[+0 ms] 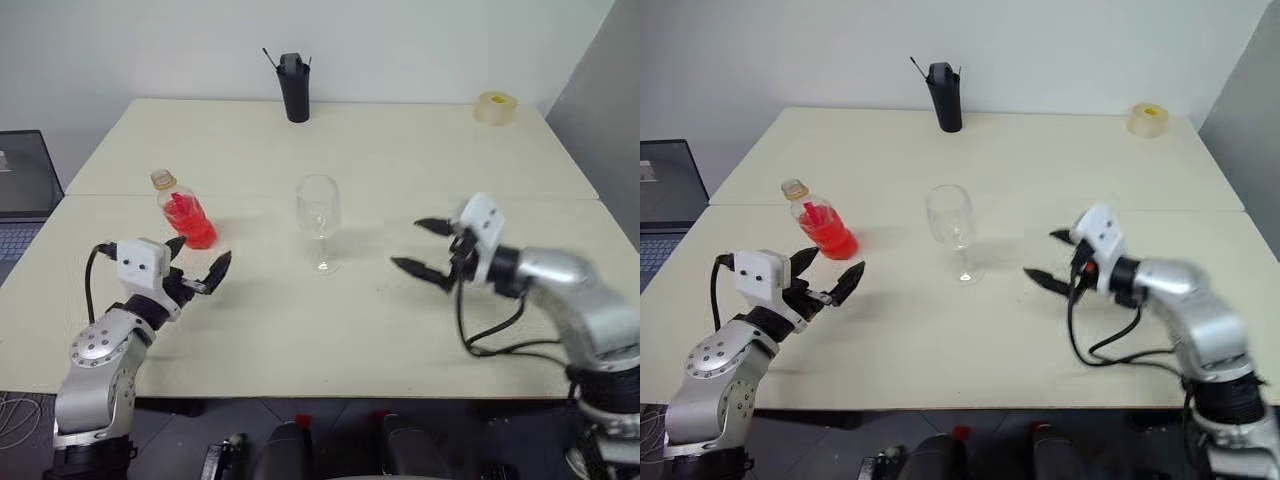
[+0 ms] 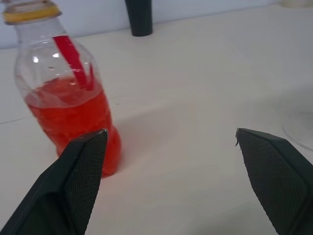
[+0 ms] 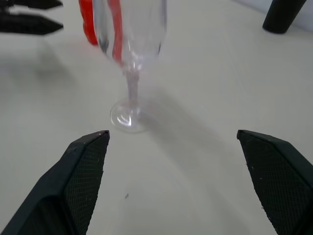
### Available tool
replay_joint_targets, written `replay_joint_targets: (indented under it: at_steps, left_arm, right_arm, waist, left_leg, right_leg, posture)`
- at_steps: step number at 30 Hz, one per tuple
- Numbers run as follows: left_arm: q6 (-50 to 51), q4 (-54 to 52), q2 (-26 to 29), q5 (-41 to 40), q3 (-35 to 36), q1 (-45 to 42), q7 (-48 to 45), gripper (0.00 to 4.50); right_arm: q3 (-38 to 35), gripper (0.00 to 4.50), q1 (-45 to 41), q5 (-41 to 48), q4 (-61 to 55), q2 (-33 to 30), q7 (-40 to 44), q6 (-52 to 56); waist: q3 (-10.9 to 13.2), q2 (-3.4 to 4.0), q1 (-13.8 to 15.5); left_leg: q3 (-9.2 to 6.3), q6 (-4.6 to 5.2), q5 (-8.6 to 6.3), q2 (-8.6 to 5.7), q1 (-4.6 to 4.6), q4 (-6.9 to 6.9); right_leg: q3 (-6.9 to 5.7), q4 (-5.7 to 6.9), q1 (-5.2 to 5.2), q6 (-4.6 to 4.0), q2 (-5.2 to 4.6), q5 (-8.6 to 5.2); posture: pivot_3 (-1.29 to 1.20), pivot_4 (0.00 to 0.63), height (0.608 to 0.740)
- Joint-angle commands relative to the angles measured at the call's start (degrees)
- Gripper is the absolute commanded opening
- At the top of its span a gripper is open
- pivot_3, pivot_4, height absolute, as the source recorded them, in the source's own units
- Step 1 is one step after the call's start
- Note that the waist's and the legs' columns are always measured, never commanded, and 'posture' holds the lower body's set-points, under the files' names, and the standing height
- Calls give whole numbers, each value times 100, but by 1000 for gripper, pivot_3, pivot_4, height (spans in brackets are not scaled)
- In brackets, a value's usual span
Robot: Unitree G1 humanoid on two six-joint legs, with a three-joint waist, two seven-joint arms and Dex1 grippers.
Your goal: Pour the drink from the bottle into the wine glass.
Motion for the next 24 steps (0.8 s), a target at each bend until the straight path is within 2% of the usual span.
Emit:
replay_joint_targets:
  at_steps: [1,5,10,24]
  left_arm:
    - [-365,119,-103,189,59,-103,217,4500]
    - [-568,436,-279,410,-15,-312,498,4500]
    - [-706,716,-314,529,-35,-619,656,4500]
    - [-704,1053,-282,719,-3,-957,954,4500]
  right_arm:
    - [-147,4466,-902,714,-298,1,-98,765]
    - [-6,4466,-1862,1216,-151,237,-247,1351]
    - [141,4466,-2288,1444,-12,270,-254,1589]
    - [312,4466,-2342,1574,-45,232,-295,1582]
  waist:
    - [-2,-3,13]
    - [-5,-9,31]
    - [-10,-17,52]
    - [-9,-17,45]
  left_leg:
    - [-1,0,0,0,-1,-3]
    - [2,0,1,-4,-6,-13]
    - [-7,0,0,-4,-21,-2]
    - [-10,1,0,0,-32,10]
  right_leg:
    - [-1,-4,1,0,2,0]
    - [-3,-15,0,0,-8,1]
    - [-12,-17,-3,1,-16,1]
    - [-17,-13,-9,1,-16,1]
  posture:
    - [0,150,740]
    - [0,150,740]
    - [0,150,740]
    - [0,150,740]
